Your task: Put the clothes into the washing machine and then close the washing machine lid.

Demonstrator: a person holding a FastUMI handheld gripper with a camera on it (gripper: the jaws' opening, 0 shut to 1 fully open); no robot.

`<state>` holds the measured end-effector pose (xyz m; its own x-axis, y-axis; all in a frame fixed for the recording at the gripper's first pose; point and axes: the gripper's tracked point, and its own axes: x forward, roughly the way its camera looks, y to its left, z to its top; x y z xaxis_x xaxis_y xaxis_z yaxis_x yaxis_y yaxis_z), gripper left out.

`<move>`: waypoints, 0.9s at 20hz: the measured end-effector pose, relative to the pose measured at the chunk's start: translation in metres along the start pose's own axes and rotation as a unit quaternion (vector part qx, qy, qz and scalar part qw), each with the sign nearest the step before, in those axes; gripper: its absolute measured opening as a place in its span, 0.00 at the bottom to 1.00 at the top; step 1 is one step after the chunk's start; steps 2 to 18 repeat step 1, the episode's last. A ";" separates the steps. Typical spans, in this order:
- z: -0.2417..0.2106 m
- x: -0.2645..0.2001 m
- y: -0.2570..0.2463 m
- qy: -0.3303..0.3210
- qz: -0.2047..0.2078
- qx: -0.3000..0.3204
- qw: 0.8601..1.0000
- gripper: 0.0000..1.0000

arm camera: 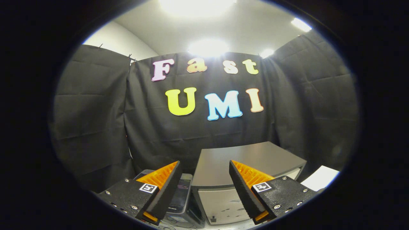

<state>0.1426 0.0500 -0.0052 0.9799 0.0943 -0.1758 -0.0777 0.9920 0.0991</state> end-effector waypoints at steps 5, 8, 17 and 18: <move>0.000 -0.009 -0.009 -0.001 -0.003 -0.003 1.000 0.93; 0.000 -0.009 -0.009 -0.001 -0.003 -0.003 1.000 0.93; 0.000 -0.009 -0.009 -0.001 -0.003 -0.003 1.000 0.93; 0.000 -0.009 -0.009 -0.001 -0.003 -0.003 1.000 0.93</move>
